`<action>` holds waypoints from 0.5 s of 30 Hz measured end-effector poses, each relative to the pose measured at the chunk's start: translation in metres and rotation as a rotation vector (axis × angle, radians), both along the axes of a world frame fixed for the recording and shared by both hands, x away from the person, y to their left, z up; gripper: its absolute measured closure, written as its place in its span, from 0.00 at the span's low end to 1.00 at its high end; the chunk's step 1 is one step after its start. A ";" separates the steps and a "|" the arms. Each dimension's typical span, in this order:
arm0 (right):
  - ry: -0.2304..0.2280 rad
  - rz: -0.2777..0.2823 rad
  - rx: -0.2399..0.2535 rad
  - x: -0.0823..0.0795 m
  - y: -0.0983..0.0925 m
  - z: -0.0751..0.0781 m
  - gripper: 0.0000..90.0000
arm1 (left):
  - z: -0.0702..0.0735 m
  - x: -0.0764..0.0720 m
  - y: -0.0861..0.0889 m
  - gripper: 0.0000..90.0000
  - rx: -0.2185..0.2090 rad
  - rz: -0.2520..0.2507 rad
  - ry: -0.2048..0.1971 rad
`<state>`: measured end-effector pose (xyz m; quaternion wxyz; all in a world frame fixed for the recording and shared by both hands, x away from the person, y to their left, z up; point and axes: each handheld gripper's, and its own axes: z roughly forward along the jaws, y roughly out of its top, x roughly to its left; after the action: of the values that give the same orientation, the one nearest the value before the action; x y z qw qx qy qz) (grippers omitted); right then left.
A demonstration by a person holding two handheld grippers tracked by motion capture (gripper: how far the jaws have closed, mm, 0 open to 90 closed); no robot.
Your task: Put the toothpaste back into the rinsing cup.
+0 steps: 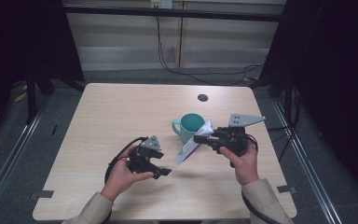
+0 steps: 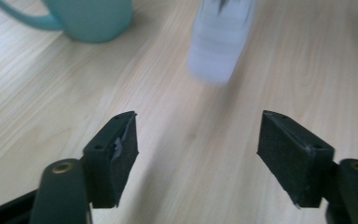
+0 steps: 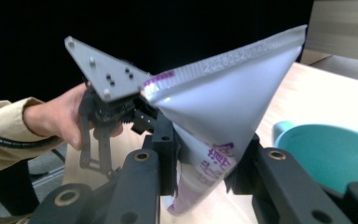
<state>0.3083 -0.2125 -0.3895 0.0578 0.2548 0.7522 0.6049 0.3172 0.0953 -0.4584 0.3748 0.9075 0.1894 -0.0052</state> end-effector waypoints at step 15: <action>-0.034 -0.033 -0.051 0.011 -0.013 0.039 0.78 | -0.021 0.001 0.014 0.23 0.063 0.051 -0.012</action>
<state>0.3194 -0.2255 -0.3506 0.0871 0.2553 0.7620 0.5887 0.3183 0.1090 -0.4799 0.3472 0.9137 0.2104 0.0160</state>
